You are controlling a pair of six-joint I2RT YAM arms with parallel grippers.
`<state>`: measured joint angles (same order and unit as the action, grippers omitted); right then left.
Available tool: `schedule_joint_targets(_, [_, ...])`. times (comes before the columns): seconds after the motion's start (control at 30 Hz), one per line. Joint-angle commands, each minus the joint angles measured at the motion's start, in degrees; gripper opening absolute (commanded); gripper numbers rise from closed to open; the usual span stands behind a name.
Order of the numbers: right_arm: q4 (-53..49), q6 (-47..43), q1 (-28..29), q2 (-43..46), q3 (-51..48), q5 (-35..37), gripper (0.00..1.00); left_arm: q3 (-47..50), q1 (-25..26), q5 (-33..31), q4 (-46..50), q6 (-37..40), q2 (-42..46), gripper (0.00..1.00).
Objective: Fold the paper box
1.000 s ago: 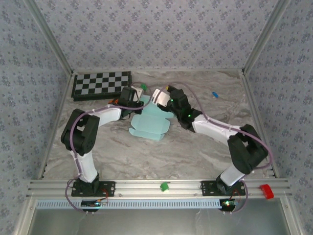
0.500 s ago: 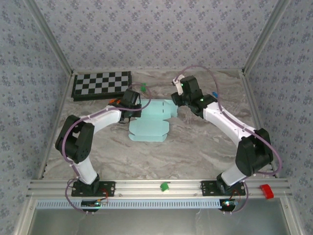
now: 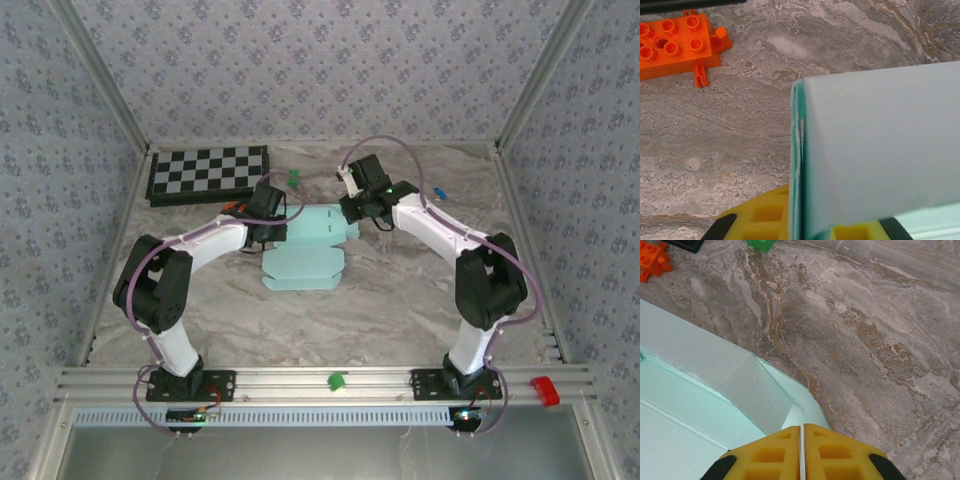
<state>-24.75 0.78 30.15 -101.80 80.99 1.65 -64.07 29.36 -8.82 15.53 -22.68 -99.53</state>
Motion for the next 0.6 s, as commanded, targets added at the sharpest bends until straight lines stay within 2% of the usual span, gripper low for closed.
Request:
schedule_joint_targets(0.0, [-2.18,1.33,0.39,-2.27,2.42,-1.29,0.11,-2.68,0.25,0.17,1.3,-1.71,1.62,0.05])
schedule_joint_targets(0.13, [-2.02,1.69,0.48,-4.08,2.96,-2.21,0.11,-2.2,0.17,1.13,0.77,-2.99,1.69,0.05])
schedule_joint_targets(0.57, [3.48,6.03,-0.35,-6.05,1.22,-14.78,0.1,-0.44,0.24,5.21,-1.97,-6.93,2.45,0.05])
